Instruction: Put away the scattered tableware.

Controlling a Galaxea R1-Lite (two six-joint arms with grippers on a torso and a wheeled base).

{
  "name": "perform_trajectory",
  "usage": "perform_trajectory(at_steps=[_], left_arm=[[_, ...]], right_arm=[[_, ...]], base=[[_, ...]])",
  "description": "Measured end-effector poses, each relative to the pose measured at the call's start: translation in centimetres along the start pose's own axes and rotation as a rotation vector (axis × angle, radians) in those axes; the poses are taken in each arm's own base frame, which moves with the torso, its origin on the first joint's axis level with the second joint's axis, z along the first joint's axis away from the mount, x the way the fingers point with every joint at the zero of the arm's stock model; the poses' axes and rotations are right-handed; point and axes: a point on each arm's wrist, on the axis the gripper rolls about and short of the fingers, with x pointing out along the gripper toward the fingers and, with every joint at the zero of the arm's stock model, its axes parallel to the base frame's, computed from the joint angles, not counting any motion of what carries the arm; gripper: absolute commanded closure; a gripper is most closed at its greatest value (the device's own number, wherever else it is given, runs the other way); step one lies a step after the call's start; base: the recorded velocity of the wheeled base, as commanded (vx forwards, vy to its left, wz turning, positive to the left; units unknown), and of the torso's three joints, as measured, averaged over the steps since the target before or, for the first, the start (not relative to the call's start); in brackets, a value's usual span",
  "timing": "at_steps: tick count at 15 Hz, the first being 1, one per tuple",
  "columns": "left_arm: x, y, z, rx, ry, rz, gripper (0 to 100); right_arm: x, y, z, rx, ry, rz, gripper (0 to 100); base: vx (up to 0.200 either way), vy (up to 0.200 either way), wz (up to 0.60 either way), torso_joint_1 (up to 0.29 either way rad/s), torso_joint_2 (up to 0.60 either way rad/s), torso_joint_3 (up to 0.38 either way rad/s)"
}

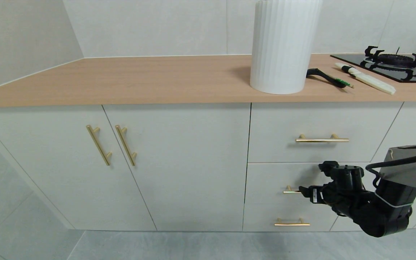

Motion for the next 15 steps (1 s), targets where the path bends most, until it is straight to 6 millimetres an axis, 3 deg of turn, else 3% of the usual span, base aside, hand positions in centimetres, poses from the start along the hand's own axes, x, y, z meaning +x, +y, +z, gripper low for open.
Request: perform_trajectory(at_steps=[6, 15], left_arm=[[0.0, 0.0, 0.0, 0.000, 0.000, 0.000, 0], [0.0, 0.0, 0.0, 0.000, 0.000, 0.000, 0]], right_arm=[[1.0, 0.0, -0.8, 0.003, 0.012, -0.029, 0], [1.0, 0.0, -1.2, -0.002, 0.032, -0.033, 0]], base=[[0.000, 0.000, 0.00, 0.000, 0.00, 0.000], [0.000, 0.000, 0.00, 0.000, 0.00, 0.000]])
